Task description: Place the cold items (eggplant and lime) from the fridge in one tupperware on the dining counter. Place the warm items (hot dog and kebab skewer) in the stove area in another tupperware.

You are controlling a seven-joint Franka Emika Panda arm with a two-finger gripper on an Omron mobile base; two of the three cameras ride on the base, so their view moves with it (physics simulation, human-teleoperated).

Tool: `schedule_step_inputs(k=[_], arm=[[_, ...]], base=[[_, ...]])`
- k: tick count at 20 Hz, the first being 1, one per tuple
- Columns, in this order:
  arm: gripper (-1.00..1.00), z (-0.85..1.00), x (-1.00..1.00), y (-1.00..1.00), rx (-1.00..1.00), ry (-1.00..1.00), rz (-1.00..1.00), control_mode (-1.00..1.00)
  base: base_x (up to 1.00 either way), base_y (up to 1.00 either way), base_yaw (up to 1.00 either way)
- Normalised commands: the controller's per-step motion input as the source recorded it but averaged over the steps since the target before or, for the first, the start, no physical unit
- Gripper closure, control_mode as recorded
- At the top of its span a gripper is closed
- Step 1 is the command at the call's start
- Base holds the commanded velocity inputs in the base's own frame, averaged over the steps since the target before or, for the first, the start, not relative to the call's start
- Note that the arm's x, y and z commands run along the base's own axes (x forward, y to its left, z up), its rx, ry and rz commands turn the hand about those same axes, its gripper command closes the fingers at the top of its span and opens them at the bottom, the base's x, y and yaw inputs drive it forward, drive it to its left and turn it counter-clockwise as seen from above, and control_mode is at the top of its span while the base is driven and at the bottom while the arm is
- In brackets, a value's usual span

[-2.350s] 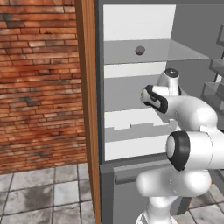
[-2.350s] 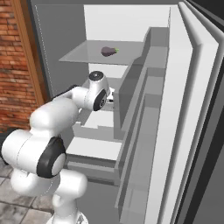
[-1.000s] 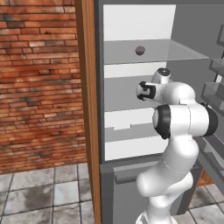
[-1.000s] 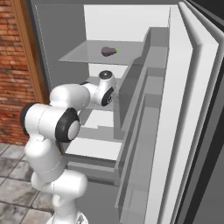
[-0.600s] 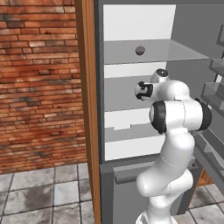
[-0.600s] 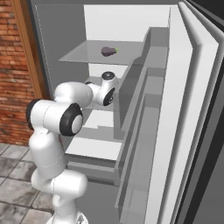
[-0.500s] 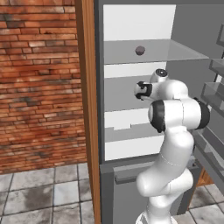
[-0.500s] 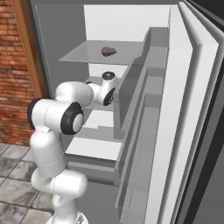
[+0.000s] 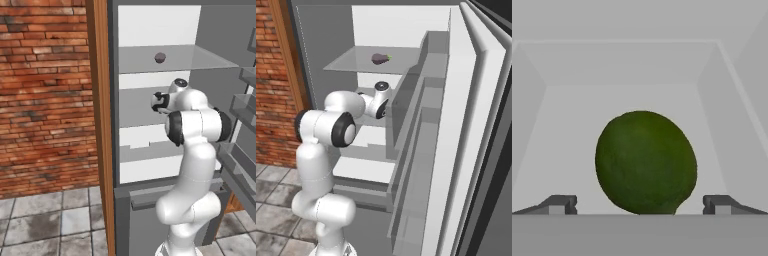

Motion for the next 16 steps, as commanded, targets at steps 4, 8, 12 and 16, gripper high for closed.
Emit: schedule_step_inputs(k=[4,8,12,16], arm=[[-1.0,-0.08,0.23,-0.01,0.0,0.0,0.0,-1.0],[-1.0,-0.05,0.23,-0.04,0.01,0.0,0.0,-1.0],[-1.0,-0.06,0.18,-0.06,0.01,0.0,0.0,-1.0],[1.0,-0.17,0.01,-0.03,0.0,0.0,0.0,-1.0]], base=[[0.0,0.0,0.0],[0.0,0.0,0.0],[0.0,0.0,0.0],[0.0,0.0,0.0]])
